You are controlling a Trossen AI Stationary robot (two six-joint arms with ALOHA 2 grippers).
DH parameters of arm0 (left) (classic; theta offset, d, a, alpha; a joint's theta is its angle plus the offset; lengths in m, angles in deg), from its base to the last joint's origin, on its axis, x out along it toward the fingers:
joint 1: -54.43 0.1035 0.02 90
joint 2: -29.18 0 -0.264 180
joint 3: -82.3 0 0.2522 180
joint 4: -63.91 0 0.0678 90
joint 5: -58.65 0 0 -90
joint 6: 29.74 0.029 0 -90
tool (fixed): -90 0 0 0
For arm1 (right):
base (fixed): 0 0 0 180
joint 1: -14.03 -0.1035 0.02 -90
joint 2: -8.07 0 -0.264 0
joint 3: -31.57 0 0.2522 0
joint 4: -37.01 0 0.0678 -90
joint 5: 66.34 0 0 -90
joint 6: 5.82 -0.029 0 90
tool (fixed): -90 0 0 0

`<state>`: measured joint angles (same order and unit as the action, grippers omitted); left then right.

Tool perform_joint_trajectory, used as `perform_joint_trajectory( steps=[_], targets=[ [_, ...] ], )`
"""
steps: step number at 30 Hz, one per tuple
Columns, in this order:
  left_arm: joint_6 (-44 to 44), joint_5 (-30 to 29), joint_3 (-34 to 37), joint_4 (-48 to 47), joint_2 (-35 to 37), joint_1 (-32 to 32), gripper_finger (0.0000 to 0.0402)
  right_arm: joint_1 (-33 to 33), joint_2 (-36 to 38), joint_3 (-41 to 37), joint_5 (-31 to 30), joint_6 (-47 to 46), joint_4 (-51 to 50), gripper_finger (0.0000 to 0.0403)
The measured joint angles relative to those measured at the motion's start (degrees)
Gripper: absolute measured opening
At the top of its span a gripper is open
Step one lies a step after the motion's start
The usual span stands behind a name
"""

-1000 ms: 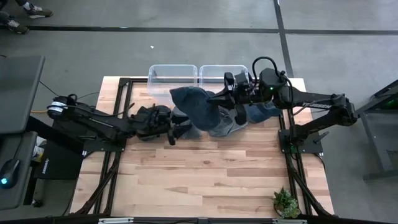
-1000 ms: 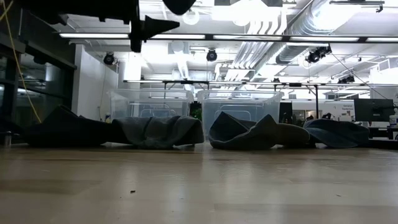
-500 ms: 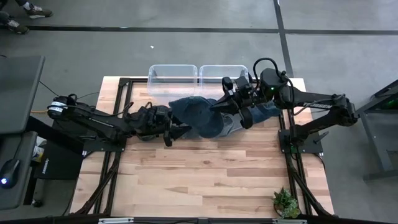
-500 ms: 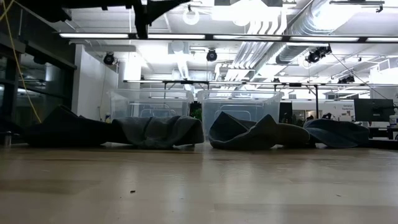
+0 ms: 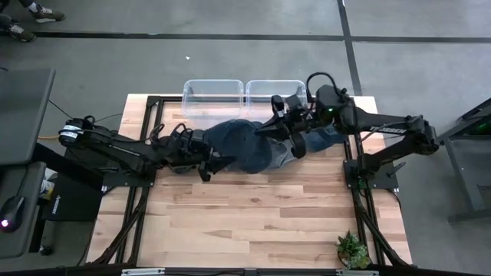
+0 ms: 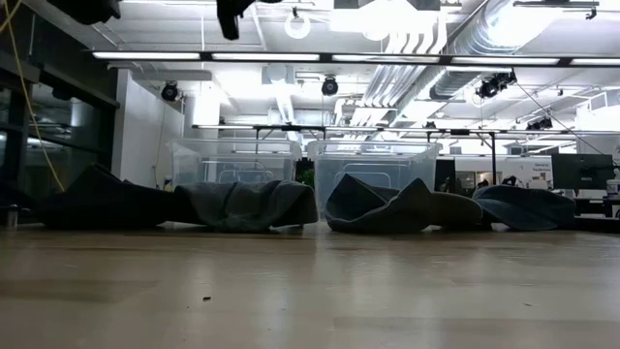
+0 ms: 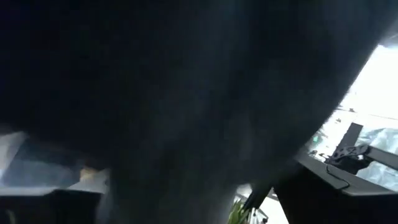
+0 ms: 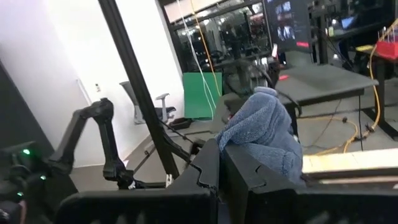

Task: Pick and place caps into container
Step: Put the middle blue cap into the left transparent container

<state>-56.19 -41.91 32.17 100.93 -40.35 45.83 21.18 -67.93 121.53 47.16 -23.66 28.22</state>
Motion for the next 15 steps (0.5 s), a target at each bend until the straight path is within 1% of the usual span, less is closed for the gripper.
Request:
perform_joint_trajectory(
  steps=[3, 7, 11, 15],
  targets=[
    [1.5, 0.0, -1.6, -2.1, 0.0, 0.0, 0.0265, 0.0, -0.5, 0.0, -0.7, -0.1, -0.1, 0.0000],
    [2.2, 0.0, -2.7, -2.7, 0.0, 0.0, 0.0231, 0.0, -0.4, 0.0, -2.1, -0.1, 0.1, 0.0000],
    [2.2, 0.0, -2.7, -3.1, 0.0, 0.0, 0.0170, 0.0, -0.4, 0.0, -2.4, -0.1, -0.4, 0.0000],
    [3.9, 0.3, -2.7, -3.7, 0.0, 0.0, 0.0083, 0.0, -0.4, 0.0, -4.6, 0.3, -3.5, 0.0000]
  ],
)
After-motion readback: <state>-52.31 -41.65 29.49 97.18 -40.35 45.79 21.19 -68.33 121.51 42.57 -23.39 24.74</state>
